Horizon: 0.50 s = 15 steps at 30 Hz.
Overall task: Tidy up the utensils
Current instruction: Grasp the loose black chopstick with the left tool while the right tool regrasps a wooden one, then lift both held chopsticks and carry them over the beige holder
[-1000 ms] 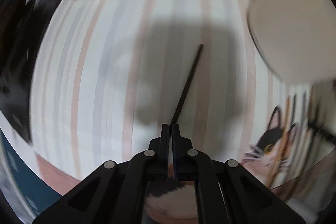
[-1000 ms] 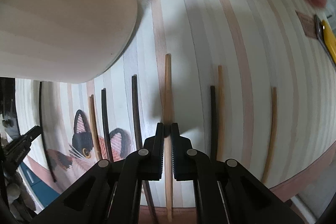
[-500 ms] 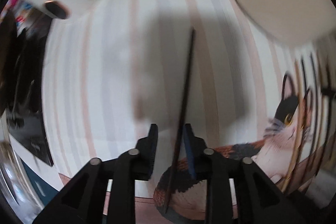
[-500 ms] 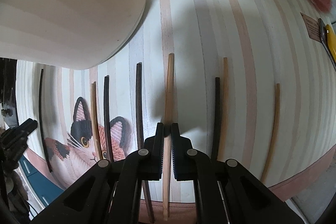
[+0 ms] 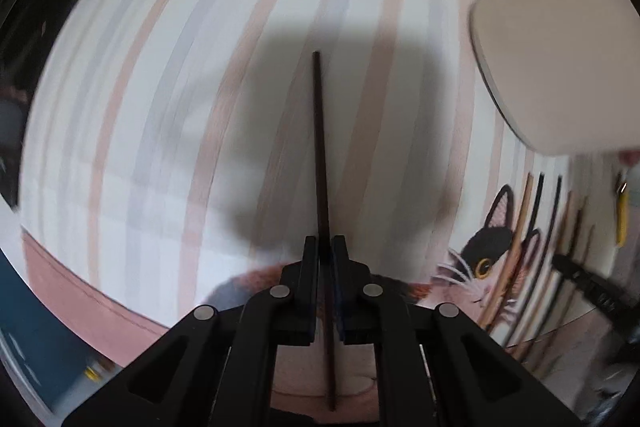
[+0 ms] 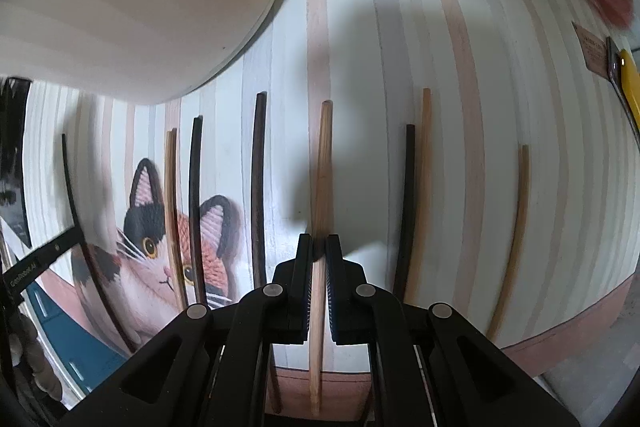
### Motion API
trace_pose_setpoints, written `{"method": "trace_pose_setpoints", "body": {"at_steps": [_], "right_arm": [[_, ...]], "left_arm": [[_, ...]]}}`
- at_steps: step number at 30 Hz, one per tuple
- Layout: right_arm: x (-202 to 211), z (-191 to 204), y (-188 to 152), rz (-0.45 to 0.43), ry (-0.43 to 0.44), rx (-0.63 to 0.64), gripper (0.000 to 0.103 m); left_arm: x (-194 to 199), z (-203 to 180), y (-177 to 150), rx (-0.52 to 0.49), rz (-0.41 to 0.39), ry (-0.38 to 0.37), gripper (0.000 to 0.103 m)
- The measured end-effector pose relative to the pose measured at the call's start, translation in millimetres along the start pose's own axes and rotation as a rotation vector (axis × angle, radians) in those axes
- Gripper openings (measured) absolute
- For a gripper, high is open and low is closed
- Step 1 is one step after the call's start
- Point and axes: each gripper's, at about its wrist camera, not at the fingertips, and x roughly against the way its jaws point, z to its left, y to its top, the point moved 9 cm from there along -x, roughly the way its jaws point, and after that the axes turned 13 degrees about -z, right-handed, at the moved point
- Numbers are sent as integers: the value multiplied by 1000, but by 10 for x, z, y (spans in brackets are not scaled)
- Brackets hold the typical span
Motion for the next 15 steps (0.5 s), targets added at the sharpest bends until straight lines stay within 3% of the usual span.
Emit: {"method": "trace_pose_setpoints", "body": {"at_steps": [4,9,11,15], "right_arm": [[-47,59,18,-4,-37,20,8],[-97,134,42,-8,-80,41,8],[-117,149,31,-11,-92,47,8],[-88,269,-45,-44,-123,53,7]], "left_arm": [[-6,-243,105,-92,-9,52,9],[-50,-394,78,-116,-43,77,10],[-58,-340,271,-120,-62,81,8],[-222,-686,349,-151,-83,111,3]]}}
